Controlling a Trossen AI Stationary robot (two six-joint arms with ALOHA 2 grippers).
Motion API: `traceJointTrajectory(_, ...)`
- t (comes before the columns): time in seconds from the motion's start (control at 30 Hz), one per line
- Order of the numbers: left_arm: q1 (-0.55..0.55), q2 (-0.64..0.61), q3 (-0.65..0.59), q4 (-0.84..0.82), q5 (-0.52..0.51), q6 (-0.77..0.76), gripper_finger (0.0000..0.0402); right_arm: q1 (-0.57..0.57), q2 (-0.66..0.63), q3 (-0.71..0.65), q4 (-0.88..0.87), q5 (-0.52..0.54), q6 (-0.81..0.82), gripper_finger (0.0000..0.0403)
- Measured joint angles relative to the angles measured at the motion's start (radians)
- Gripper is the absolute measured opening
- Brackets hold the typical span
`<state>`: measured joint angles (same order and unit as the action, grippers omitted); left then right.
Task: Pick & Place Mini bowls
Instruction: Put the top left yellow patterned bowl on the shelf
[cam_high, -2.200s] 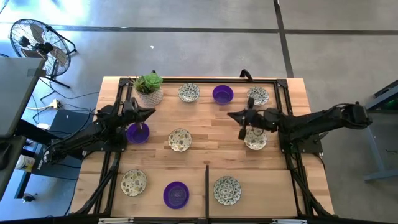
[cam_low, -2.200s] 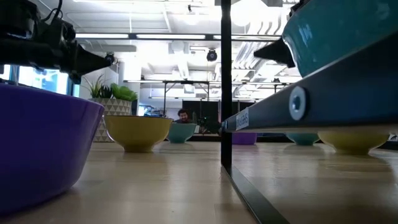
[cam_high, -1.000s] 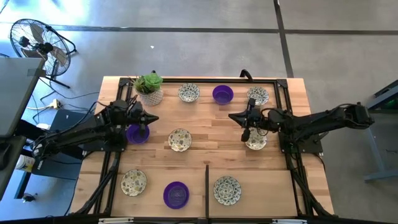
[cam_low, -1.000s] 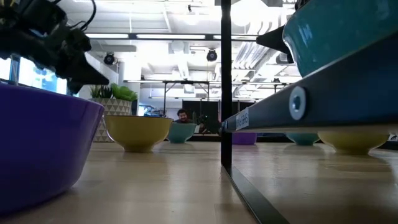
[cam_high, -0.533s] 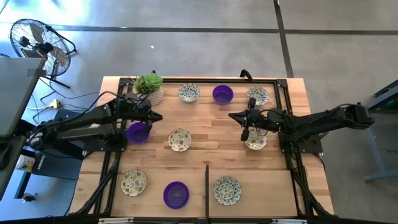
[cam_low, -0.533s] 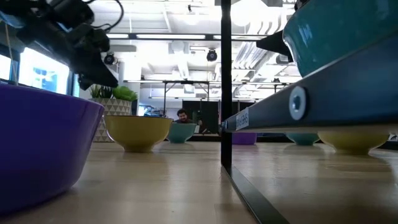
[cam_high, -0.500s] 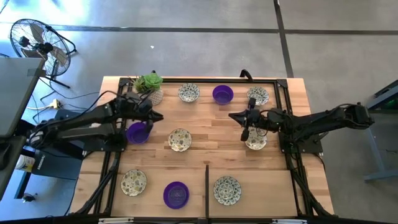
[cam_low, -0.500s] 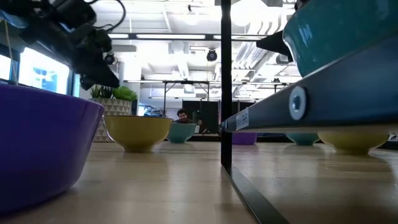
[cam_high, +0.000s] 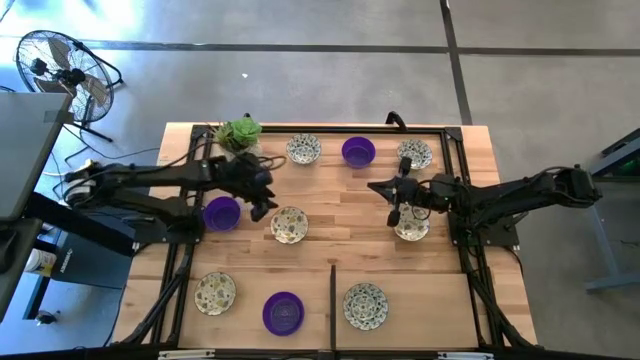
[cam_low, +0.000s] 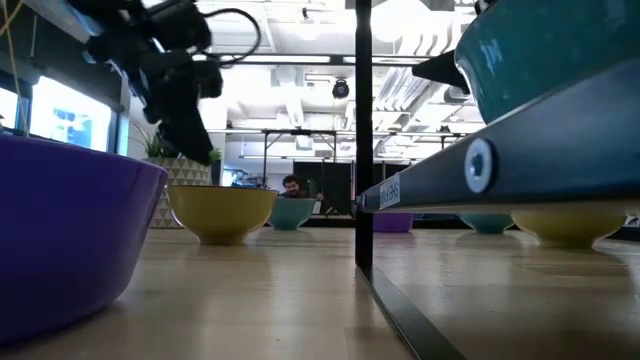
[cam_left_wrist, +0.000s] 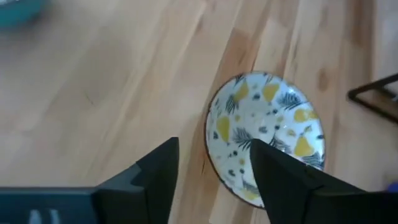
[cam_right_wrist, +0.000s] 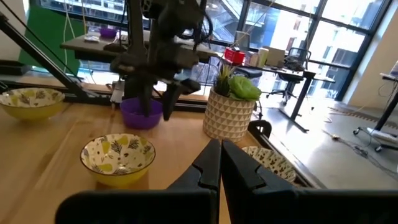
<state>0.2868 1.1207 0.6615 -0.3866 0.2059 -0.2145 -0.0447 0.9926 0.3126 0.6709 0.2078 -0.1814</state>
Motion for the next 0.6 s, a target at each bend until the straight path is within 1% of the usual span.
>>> traceJointTrajectory(0.13, -0.009, 0.105, 0.045, -0.005, 0.078, -0.045, 0.0218, -0.01, 0.0, 0.0, 0.003, -0.005, -0.024, 0.0)
traceJointTrajectory(0.23, -0.009, 0.183, 0.067, -0.014, 0.068, -0.079, 0.022, -0.019, 0.0, 0.0, 0.002, -0.005, -0.029, 0.0)
traceJointTrajectory(0.33, -0.007, 0.253, 0.081, -0.015, 0.069, -0.071, 0.0221, -0.025, 0.0, 0.0, -0.004, -0.006, -0.029, 0.0)
traceJointTrajectory(0.5, -0.006, 0.327, 0.097, -0.005, 0.08, -0.052, 0.0219, -0.028, 0.0, 0.0, -0.029, -0.005, -0.029, 0.0)
traceJointTrajectory(0.6, -0.006, 0.357, 0.097, -0.005, 0.099, -0.052, 0.0199, -0.028, 0.0, 0.0, -0.045, -0.005, -0.025, 0.0)
